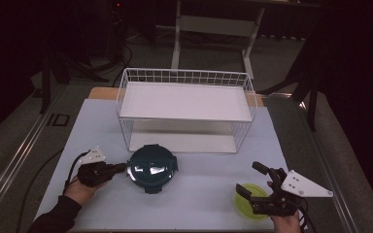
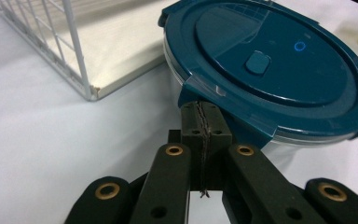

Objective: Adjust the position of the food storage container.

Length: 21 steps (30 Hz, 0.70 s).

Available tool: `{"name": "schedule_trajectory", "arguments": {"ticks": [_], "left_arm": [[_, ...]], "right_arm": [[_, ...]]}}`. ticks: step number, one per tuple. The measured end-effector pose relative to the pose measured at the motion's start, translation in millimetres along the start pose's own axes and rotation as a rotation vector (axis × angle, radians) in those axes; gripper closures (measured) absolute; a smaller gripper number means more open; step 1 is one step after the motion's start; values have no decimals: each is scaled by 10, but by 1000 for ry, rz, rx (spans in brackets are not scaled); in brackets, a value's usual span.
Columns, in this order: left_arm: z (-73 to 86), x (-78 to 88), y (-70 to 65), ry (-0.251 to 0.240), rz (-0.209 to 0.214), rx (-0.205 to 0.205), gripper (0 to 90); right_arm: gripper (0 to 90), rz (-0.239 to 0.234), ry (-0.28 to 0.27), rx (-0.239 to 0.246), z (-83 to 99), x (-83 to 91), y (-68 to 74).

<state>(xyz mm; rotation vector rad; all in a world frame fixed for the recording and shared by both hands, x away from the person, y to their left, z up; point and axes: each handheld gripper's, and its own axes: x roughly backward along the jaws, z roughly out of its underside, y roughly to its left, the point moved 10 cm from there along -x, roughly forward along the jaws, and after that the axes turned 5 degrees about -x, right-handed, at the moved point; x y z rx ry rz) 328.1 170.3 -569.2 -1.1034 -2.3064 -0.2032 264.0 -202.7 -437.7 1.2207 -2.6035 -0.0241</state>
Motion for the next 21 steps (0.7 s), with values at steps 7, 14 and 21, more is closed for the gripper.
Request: {"name": "schedule_trajectory", "arguments": {"ticks": [7,14,21], "left_arm": [[-83,-125,-50,12,8,-9,890],[-155,-237,-148,25,31,-15,890],[-208,-340,-325,33,63,-39,890]], "right_arm": [[120,-4,6,-3,11,-16,5],[120,-13,10,-3,16,-23,14],[112,-22,18,-11,26,-36,15]]}}
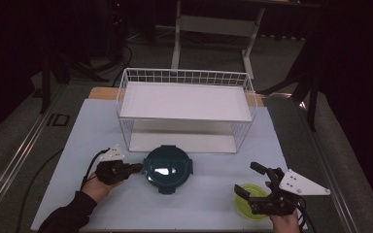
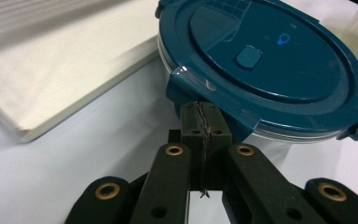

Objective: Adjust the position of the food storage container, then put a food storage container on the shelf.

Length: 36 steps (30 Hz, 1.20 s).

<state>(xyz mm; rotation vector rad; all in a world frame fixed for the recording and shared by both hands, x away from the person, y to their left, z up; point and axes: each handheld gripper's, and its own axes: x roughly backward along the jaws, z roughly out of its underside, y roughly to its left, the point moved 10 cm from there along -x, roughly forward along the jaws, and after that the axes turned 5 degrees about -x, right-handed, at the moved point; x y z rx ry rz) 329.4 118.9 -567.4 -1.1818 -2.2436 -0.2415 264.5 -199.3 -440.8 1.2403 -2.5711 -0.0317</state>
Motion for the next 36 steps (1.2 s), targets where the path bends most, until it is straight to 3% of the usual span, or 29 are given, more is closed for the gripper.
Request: {"name": "schedule_trajectory", "arguments": {"ticks": [9,13,18,19,22,24,27,30,32,34,36], "left_arm": [[-28,8,-9,-8,1,4,883],[-75,134,-43,-43,17,4,685],[-148,288,-89,-93,39,36,399],[-171,324,-105,-102,42,43,399],[-256,427,-179,-136,64,57,198],[-304,472,-227,-149,79,63,128],[-411,540,-328,-175,97,52,22],[-504,579,-404,-191,102,50,18],[-555,581,-459,-178,108,45,18],[-589,574,-484,-167,100,35,18],[-615,569,-501,-164,104,33,19]], "right_arm": [[108,2,6,5,7,-14,3],[103,8,13,24,15,-26,24],[103,28,9,39,12,-38,25],[103,33,8,42,9,-42,24],[136,27,12,47,2,-61,48],[138,50,1,52,-12,-67,43],[138,35,20,7,-11,-119,39],[145,47,19,20,-43,-172,20],[143,35,44,36,-63,-228,43],[143,68,56,56,-89,-298,61],[133,56,66,52,-108,-367,97]]}}
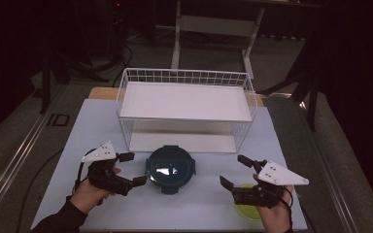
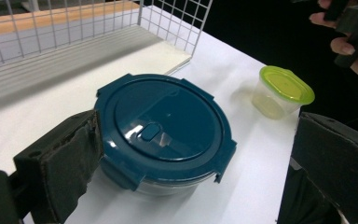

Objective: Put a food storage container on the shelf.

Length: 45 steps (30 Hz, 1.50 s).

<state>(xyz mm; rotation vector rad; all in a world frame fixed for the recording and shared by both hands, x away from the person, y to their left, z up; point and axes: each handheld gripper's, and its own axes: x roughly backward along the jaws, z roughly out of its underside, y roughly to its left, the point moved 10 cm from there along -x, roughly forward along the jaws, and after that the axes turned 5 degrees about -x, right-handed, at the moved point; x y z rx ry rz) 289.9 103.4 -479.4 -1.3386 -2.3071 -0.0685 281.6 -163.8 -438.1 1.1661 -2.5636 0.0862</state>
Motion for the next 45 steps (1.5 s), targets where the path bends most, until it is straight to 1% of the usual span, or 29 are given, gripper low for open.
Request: {"name": "schedule_trajectory", "arguments": {"ticks": [1,2,4,6,9,10,12,13,15,17,19,21,22,23,24,25,26,27,29,33,34,35,36,37,40,42,43,44,45], "left_arm": [[-6,-8,8,8,-13,2,19],[-20,-13,14,5,-22,2,20],[-28,-21,21,14,-27,7,20],[-39,-32,37,15,-37,14,20],[-65,-45,78,0,-38,50,17],[-71,-54,100,-2,-38,60,12],[-61,-84,138,11,-24,87,12],[-58,-107,168,7,-20,104,12],[-27,-158,223,20,-25,128,13],[6,-203,260,30,-22,148,13],[52,-257,304,44,-26,175,14],[103,-302,355,61,-34,198,15],[127,-323,384,70,-38,218,20],[144,-340,414,70,-40,242,21],[157,-350,432,71,-40,256,35],[179,-363,457,80,-44,266,41],[196,-374,473,84,-43,275,41],[215,-383,498,85,-44,302,41],[238,-393,522,84,-34,336,41],[325,-426,564,116,-34,392,60],[343,-435,566,125,-35,395,61],[373,-450,565,144,-39,400,64],[384,-460,560,150,-39,412,81],[398,-471,552,155,-32,426,91],[435,-492,546,181,-33,443,128],[469,-503,555,206,-37,476,148],[488,-509,561,216,-40,502,150],[503,-509,563,225,-36,526,164],[518,-512,570,230,-34,548,187]], "right_arm": [[125,-7,3,-4,-8,-25,15],[122,-3,4,0,-22,-59,22],[109,-12,26,2,-33,-126,48],[106,-25,29,7,-72,-181,77],[103,-27,39,14,-123,-263,85],[103,-33,53,3,-132,-307,84],[103,-56,83,-18,-129,-381,93],[103,-59,92,-30,-128,-411,91],[98,-67,123,-79,-111,-517,79],[98,-56,157,-135,-73,-614,52],[98,-77,199,-172,-15,-692,56],[99,-69,234,-192,35,-766,44],[102,-72,248,-205,55,-799,41],[103,-72,268,-231,81,-834,33],[114,-77,279,-263,101,-868,21],[128,-83,292,-281,120,-892,14],[133,-79,308,-301,150,-921,-7],[135,-73,316,-313,176,-946,-30],[145,-80,347,-364,238,-989,-51],[169,-81,401,-444,356,-1054,-87],[177,-82,417,-474,385,-1074,-96],[184,-80,428,-483,402,-1084,-101],[190,-70,442,-492,430,-1103,-113],[199,-72,451,-500,446,-1116,-114],[219,-68,489,-530,512,-1161,-119],[232,-65,503,-566,552,-1190,-133],[240,-64,509,-576,570,-1203,-143],[253,-60,520,-580,597,-1217,-154],[263,-58,524,-595,608,-1223,-157]]}}
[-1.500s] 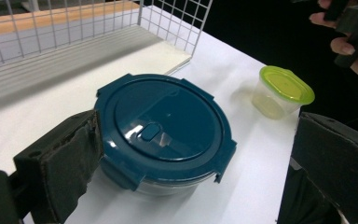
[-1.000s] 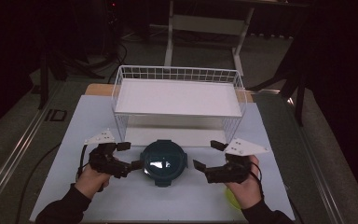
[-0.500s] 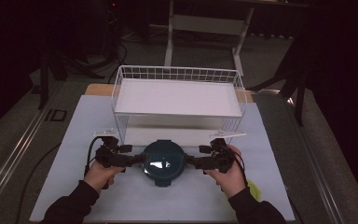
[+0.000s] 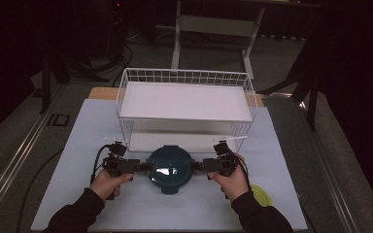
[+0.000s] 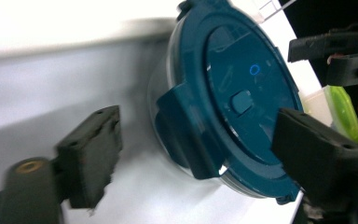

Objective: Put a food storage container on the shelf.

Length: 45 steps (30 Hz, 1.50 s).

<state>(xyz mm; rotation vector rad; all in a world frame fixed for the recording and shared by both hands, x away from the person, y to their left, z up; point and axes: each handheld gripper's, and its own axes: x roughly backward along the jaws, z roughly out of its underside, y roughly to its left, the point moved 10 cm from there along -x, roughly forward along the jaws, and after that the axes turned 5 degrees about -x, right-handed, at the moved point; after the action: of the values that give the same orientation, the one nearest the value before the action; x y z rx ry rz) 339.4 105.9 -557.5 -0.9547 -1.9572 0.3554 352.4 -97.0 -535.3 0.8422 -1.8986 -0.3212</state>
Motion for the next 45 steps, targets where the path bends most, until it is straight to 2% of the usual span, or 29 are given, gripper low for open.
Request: {"name": "schedule_trajectory", "arguments": {"ticks": [2,7,11,20,26,27,30,32,34,39,42,45], "left_arm": [[13,-7,33,8,-7,32,220],[51,-29,52,36,22,83,296],[79,-62,56,55,36,108,373],[49,-60,16,54,91,157,519],[49,-59,22,56,98,168,534],[49,-59,22,57,98,167,534],[49,-59,20,58,95,167,534],[47,-63,13,55,85,158,532],[44,-65,4,58,76,153,528],[44,-65,10,63,86,152,529],[47,-64,18,66,95,150,531],[44,-63,19,79,97,155,534]], "right_arm": [[272,1,10,-12,6,-28,-23],[304,2,33,-40,15,-78,-49],[331,-1,46,-71,21,-117,-70],[389,-6,70,-124,41,-182,-108],[409,-24,101,-164,81,-214,-122],[410,-32,103,-182,85,-221,-115],[431,-34,115,-192,87,-223,-103],[480,-64,122,-244,99,-221,-86],[478,-71,130,-261,108,-221,-90],[483,-116,153,-332,122,-231,-97],[508,-153,167,-363,123,-242,-110],[513,-167,180,-369,120,-246,-116]]}}
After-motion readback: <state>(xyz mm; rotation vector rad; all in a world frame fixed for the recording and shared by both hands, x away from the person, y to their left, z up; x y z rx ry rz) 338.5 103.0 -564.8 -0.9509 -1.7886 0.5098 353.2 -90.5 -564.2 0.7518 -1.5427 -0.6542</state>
